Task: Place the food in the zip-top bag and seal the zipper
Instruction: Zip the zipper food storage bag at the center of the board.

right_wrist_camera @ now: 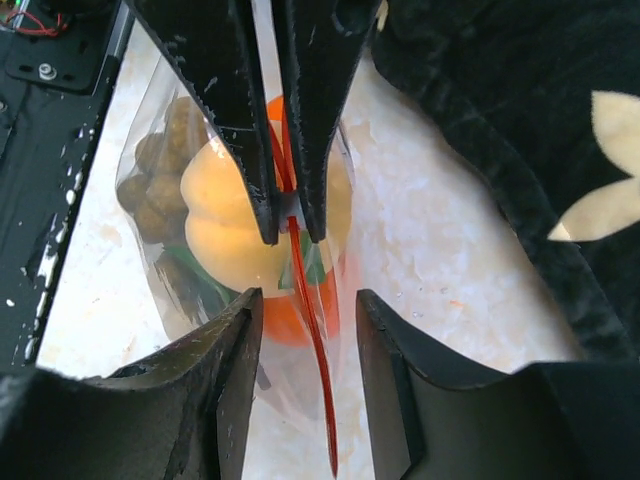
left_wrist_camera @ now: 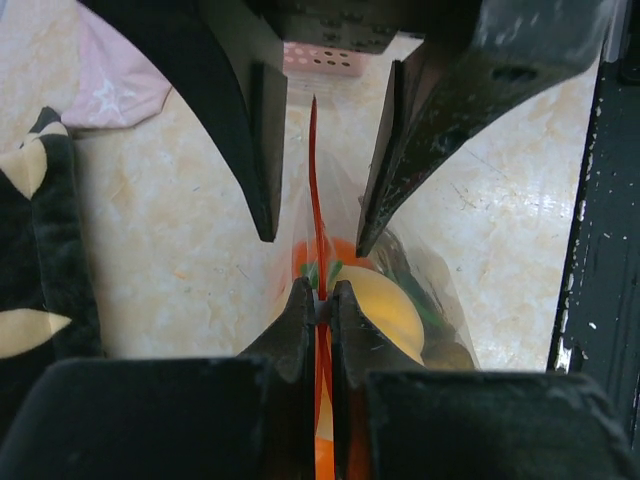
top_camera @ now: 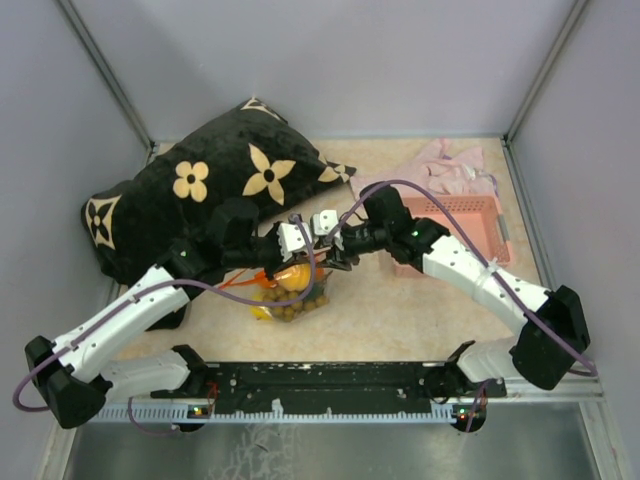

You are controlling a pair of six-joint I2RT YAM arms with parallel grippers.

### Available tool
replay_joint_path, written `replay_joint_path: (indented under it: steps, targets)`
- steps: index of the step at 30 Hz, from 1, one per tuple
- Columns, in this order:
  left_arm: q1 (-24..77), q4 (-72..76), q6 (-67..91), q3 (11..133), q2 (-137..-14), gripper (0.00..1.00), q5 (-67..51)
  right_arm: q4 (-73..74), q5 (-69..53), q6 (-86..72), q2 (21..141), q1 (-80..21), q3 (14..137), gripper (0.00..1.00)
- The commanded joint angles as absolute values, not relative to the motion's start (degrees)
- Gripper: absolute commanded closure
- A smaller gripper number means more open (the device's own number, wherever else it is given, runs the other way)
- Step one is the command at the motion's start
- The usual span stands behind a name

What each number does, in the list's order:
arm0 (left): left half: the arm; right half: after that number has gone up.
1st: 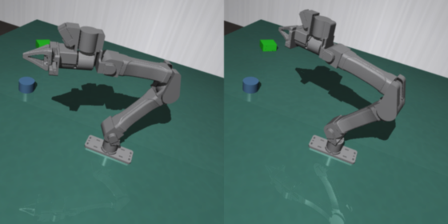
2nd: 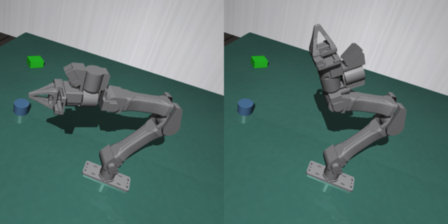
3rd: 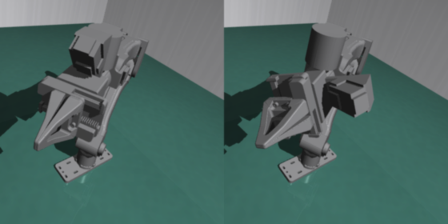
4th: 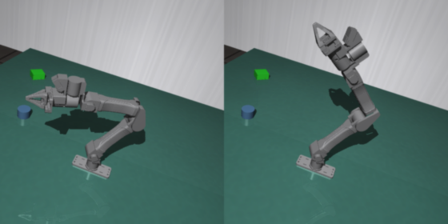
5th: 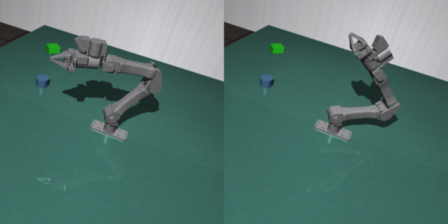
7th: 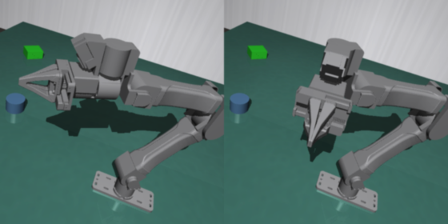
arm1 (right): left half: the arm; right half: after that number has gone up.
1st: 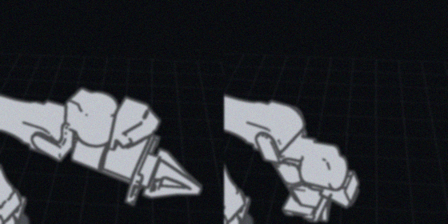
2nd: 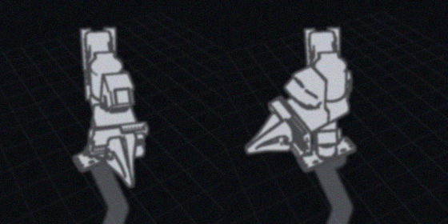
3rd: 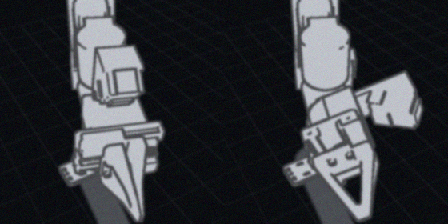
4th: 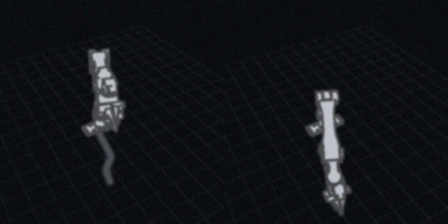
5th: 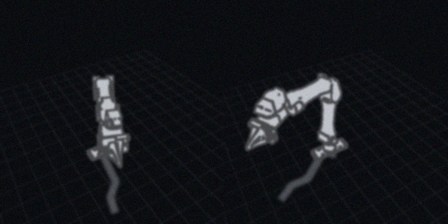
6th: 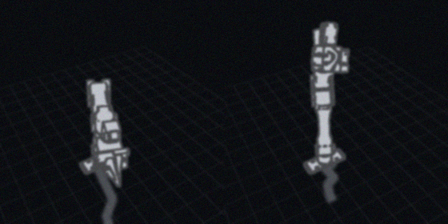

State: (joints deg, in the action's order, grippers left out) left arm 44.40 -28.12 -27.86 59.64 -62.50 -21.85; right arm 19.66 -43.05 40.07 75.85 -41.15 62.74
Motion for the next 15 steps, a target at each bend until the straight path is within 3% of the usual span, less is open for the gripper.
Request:
replay_joint_path:
  steps: [1,12,14,15]
  targets:
    - [45.00,-23.88,-27.38,59.02,-61.05,1.00,-24.16,18.28,-42.27,41.90,75.93,-42.05,62.49,0.58]
    - [45.00,-23.95,-27.21,59.39,-62.34,1.00,-24.50,14.77,-45.32,38.85,75.34,-41.75,63.21,0.63]
    - [44.99,-23.99,-27.12,59.69,-62.47,1.00,-24.74,13.75,-43.77,37.36,76.02,-41.70,63.53,0.67]
    - [45.00,-24.11,-27.07,59.94,-62.41,1.00,-24.85,13.29,-42.84,36.74,76.17,-41.74,63.63,0.79]
